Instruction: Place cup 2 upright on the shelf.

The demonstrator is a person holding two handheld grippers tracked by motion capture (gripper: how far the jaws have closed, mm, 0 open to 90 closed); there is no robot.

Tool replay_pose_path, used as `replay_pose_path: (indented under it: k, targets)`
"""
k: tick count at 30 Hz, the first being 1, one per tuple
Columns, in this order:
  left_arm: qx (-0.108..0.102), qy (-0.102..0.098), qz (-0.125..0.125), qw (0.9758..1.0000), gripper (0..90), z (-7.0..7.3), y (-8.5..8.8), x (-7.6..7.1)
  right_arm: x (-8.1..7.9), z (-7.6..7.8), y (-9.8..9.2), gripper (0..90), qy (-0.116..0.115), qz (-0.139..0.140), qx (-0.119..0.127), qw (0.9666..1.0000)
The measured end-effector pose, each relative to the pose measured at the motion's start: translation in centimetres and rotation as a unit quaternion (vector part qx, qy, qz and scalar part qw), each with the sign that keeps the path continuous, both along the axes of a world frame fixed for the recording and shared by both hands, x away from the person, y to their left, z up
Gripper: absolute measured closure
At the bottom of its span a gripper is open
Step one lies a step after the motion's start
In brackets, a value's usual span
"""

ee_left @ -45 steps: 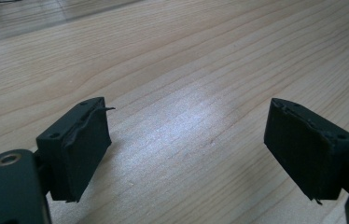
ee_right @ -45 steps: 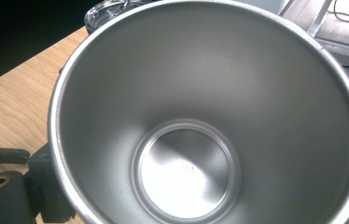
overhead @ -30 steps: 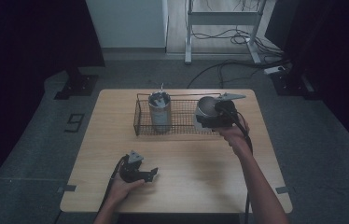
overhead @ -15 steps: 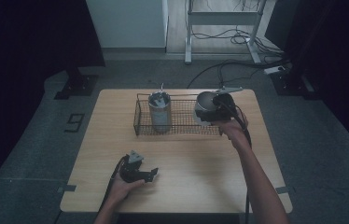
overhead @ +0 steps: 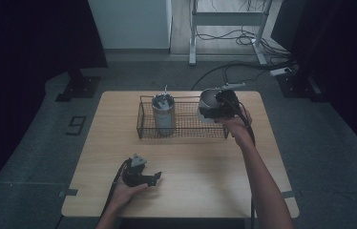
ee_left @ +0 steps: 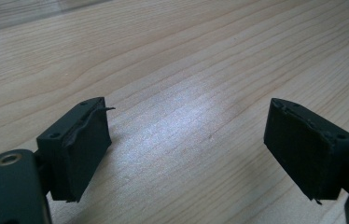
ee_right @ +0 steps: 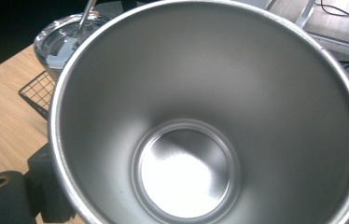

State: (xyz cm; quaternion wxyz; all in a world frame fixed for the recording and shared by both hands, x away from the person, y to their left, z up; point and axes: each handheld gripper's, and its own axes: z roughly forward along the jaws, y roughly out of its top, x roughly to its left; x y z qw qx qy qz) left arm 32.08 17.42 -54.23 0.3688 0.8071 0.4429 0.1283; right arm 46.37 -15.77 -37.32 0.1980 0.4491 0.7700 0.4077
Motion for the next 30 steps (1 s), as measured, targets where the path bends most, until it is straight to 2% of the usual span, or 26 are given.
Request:
replay_pose_path:
  k: [21,30]
  targets:
    - [0.000,0.003,-0.003,1.0000,14.6,-0.2,-0.1,0.0,2.7,-0.4,1.2,7.7,0.011,-0.004,-0.010,0.9999]
    - [0.001,0.004,-0.008,1.0000,14.7,-0.2,-0.1,0.0,4.0,-1.1,1.8,7.7,0.021,-0.007,-0.024,0.9995]
